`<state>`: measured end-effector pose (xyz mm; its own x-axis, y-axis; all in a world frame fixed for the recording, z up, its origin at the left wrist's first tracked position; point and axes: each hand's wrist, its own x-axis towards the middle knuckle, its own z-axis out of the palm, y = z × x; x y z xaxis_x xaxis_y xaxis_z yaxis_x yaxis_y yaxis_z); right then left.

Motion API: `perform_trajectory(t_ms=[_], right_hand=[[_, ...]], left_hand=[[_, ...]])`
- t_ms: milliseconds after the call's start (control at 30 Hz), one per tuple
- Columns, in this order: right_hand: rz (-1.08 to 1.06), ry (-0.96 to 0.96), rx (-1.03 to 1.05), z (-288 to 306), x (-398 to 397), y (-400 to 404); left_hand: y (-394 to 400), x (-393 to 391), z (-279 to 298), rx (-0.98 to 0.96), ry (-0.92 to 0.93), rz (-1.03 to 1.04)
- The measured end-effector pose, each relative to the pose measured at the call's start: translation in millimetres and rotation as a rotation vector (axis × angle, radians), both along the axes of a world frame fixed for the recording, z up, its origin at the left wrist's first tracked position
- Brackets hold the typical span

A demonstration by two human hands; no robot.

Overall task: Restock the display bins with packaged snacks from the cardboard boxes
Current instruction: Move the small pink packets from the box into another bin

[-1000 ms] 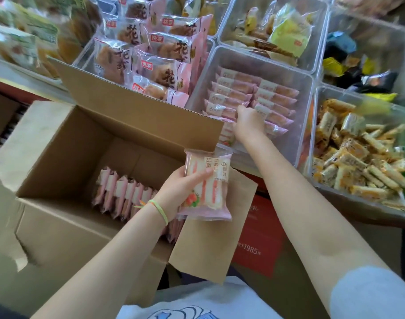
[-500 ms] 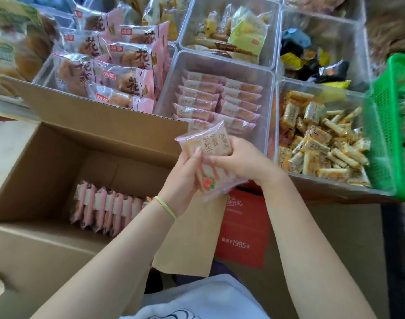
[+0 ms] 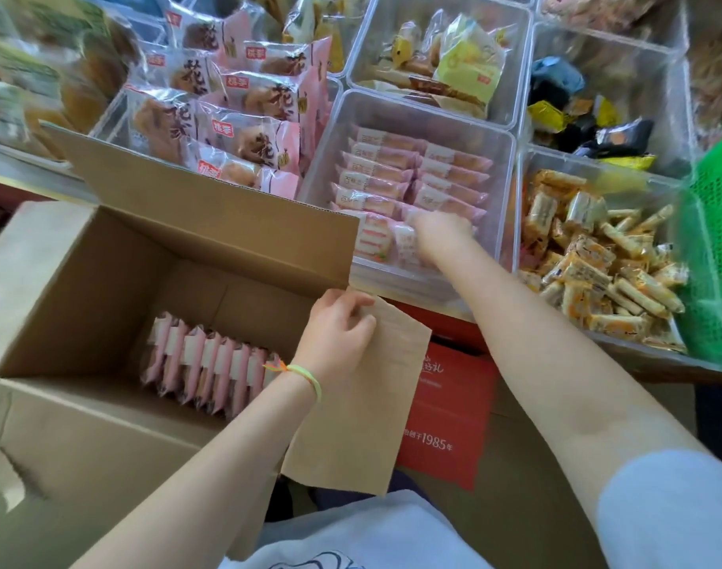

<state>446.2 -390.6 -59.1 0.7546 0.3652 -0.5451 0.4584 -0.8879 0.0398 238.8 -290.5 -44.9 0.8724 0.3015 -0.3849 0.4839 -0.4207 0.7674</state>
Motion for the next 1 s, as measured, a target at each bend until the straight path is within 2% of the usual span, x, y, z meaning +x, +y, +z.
perform_trajectory(t_ms=[67,133,300,367,433,500,567,600,700,867,1000], right_hand=[[0.032,-0.016,-0.046,-18,2,1],[0.074,-0.132,-0.049,-32,2,-2],[0.043,-0.338,-0.080,-26,-2,3],[0.044,-0.368,0.031,-15,-2,9],[0.043,-0.208,0.226,-6,-4,21],[-0.003,0.141,0.329,2,-11,41],[-0.064,0.423,0.314,6,-22,59],[-0.073,0.489,0.259,8,-25,66],[-0.071,0.498,0.152,9,-28,78],[-0.071,0.394,0.184,7,-30,87],[-0.102,0.463,0.219,16,-30,80]], left_hand=[[1,-2,1,0.001,-0.006,-0.020],[3,-3,2,-0.001,-0.009,-0.019],[7,-4,-1,-0.012,-0.014,-0.016],[6,-4,-3,-0.014,-0.017,-0.003],[5,-5,-5,-0.016,-0.019,0.008],[5,-5,-6,-0.019,-0.023,0.012],[6,-5,-6,-0.010,-0.022,0.000],[6,-5,-6,-0.004,-0.023,-0.006],[7,-6,-6,0.000,-0.019,-0.010],[7,-13,-8,0.016,0.012,-0.022],[6,-14,-8,0.014,-0.004,-0.013]])
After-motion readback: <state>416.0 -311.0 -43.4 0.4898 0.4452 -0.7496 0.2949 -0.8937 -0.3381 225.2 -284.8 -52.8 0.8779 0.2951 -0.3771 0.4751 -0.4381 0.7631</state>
